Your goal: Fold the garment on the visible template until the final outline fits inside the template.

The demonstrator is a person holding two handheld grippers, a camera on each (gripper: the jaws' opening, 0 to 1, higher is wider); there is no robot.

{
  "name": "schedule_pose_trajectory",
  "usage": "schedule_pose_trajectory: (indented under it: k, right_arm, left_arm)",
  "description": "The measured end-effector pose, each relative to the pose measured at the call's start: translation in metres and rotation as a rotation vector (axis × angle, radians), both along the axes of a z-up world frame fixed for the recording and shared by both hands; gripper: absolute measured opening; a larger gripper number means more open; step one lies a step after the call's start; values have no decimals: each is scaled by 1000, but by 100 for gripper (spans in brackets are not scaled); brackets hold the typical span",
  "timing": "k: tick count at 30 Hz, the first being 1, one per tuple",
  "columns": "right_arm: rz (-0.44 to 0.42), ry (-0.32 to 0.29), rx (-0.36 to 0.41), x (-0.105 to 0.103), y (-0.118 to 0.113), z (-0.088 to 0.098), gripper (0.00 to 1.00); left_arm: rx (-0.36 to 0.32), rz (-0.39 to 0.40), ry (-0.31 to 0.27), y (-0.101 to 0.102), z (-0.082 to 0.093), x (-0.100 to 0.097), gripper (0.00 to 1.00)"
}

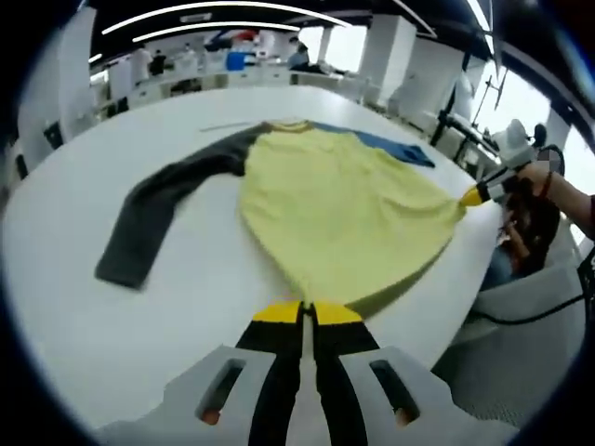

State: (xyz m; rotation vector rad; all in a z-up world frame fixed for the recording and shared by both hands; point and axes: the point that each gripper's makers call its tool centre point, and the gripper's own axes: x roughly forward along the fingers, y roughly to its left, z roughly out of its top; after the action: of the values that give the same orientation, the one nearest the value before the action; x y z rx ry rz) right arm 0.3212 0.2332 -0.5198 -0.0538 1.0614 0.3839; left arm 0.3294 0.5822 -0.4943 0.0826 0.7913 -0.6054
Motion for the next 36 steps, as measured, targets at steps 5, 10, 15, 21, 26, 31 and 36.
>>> schedule_pose_trajectory:
  k: [5,10,15,21,26,31,36]
  right_arm:
    - [15,19,-5,-6,-1,-5,0]
    - [18,27,-3,-12,-1,-6,0]
    - [5,31,30,-15,-2,-7,0]
    - [35,51,24,-26,-1,-10,0]
    - [98,68,-1,-38,0,-10,0]
    - [100,81,15,-43,-2,-11,0]
    - [108,80,22,-45,-2,-12,0]
  left_arm:
    - [60,-44,11,0,-11,-8,0]
    - [106,-75,9,-1,-14,-14,0]
    - [100,-49,16,0,-13,-15,0]
    - [97,-56,25,1,-14,-20,0]
    - [94,-84,34,2,-17,-32,0]
    - [74,-74,52,0,-18,-35,0]
    - [69,-78,66,1,-19,-37,0]
